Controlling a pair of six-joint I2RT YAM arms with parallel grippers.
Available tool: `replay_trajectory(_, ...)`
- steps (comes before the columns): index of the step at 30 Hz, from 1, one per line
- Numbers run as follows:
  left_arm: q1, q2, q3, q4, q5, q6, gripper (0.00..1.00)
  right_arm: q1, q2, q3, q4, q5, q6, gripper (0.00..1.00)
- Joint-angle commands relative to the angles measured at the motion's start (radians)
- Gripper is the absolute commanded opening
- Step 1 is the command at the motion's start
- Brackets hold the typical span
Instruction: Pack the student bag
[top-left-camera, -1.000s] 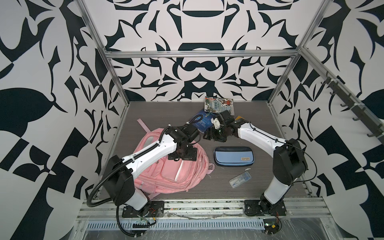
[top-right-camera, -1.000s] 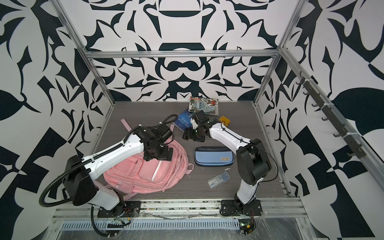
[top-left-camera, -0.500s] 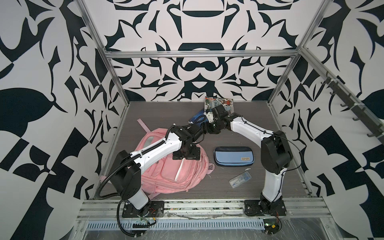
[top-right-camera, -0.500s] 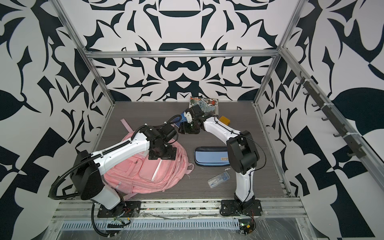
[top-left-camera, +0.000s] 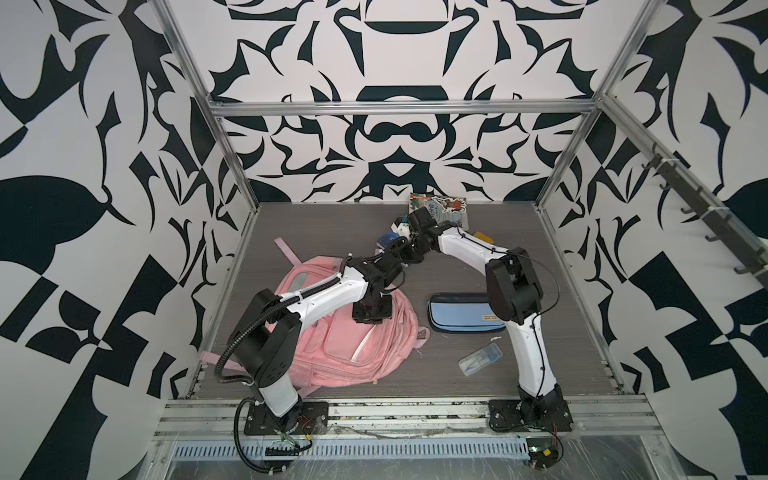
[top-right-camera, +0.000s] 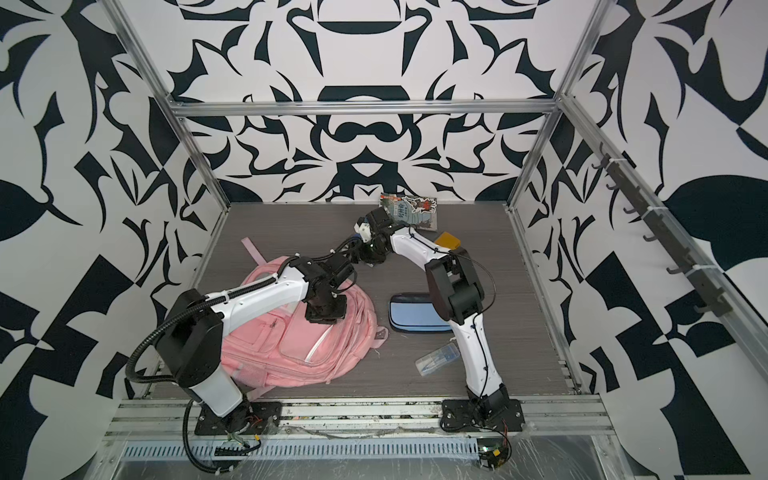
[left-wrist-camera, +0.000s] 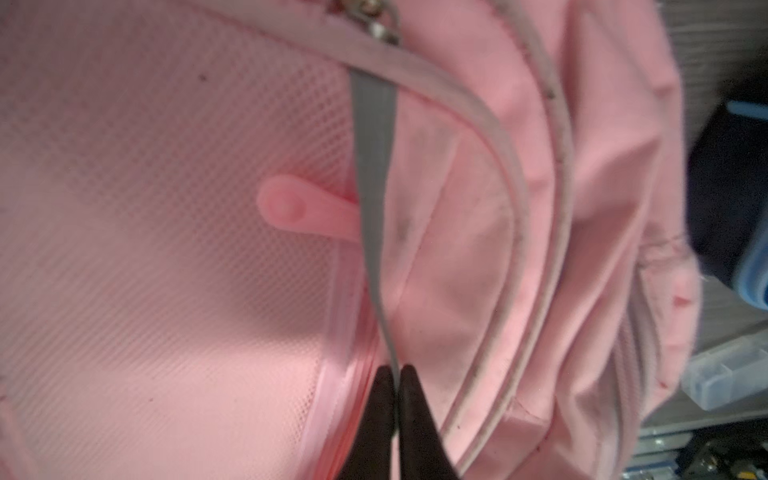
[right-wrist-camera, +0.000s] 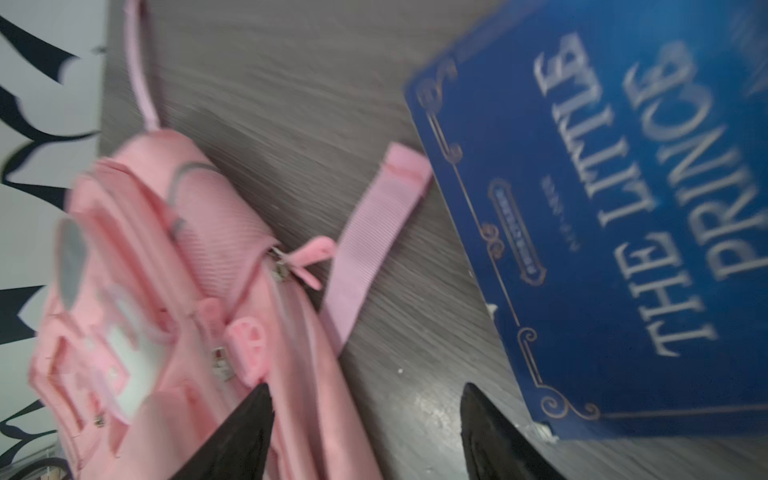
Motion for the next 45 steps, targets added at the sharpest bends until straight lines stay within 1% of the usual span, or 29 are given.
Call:
replay_trajectory(1,0.028,-0.063,-0.063,0.057,0.032,0.006,0.00,0.001,-0.028,0.010,-0.018,-0.043,-0.041,0.73)
replay_trajectory(5,0.078,-0.123,-0.128,0.097,0.050,0.024,0.00,0.000,0.014,0.015,-0.059,-0.109,-0.071,0.73)
replay_trajectory(8,0.134,-0.122,-0.121,0.090,0.062,0.056,0.00,0.007,0.033,0.005,-0.059,-0.170,-0.085,0.73)
replay_trajectory(9,0.150,-0.117,-0.112,0.089,0.063,0.065,0.00,0.012,0.035,0.002,-0.058,-0.174,-0.092,0.72)
replay_trajectory(12,0.186,-0.089,-0.065,0.095,0.069,0.095,0.00,0.030,0.046,-0.015,-0.071,-0.192,-0.120,0.67)
replay_trajectory(15,0.198,-0.049,-0.018,0.095,0.072,0.114,0.00,0.043,0.041,-0.051,-0.060,-0.214,-0.127,0.56)
replay_trajectory(16,0.198,-0.037,-0.005,0.094,0.073,0.118,0.00,0.049,0.037,-0.060,-0.064,-0.215,-0.137,0.54)
replay_trajectory(19,0.202,-0.004,0.030,0.096,0.078,0.127,0.00,0.058,0.009,-0.108,-0.039,-0.244,-0.146,0.51)
replay_trajectory(20,0.204,0.006,0.041,0.096,0.078,0.131,0.00,0.062,0.001,-0.117,-0.037,-0.244,-0.152,0.46)
replay_trajectory(23,0.214,0.031,0.074,0.090,0.074,0.139,0.00,0.064,-0.013,-0.110,-0.075,-0.202,-0.174,0.17)
replay_trajectory(24,0.221,0.040,0.083,0.090,0.072,0.141,0.00,0.062,-0.030,-0.126,-0.069,-0.181,-0.174,0.11)
replay_trajectory(25,0.229,0.047,0.094,0.090,0.072,0.140,0.00,0.057,-0.053,-0.152,-0.048,-0.168,-0.169,0.07)
replay_trajectory(28,0.258,0.080,0.138,0.091,0.072,0.155,0.00,0.049,-0.158,-0.285,0.025,-0.124,-0.145,0.01)
replay_trajectory(30,0.271,0.117,0.198,0.074,0.059,0.169,0.00,0.048,-0.228,-0.378,0.042,-0.090,-0.143,0.00)
replay_trajectory(32,0.279,0.152,0.252,0.073,0.047,0.186,0.00,0.048,-0.304,-0.482,0.080,-0.079,-0.124,0.00)
replay_trajectory(35,0.284,0.196,0.334,0.020,0.031,0.203,0.00,0.049,-0.416,-0.633,0.163,-0.080,-0.073,0.00)
replay_trajectory(37,0.285,0.206,0.352,0.009,0.031,0.202,0.00,0.051,-0.469,-0.702,0.211,-0.090,-0.047,0.01)
replay_trajectory(39,0.284,0.194,0.326,0.010,0.035,0.190,0.00,0.057,-0.487,-0.724,0.211,-0.093,-0.048,0.03)
replay_trajectory(41,0.285,0.163,0.268,0.018,0.031,0.165,0.00,0.059,-0.489,-0.731,0.211,-0.093,-0.050,0.05)
replay_trajectory(43,0.285,0.117,0.198,0.021,0.021,0.141,0.00,0.058,-0.494,-0.736,0.224,-0.100,-0.045,0.09)
replay_trajectory(45,0.284,0.071,0.150,0.013,0.004,0.135,0.00,0.058,-0.505,-0.735,0.244,-0.124,-0.036,0.15)
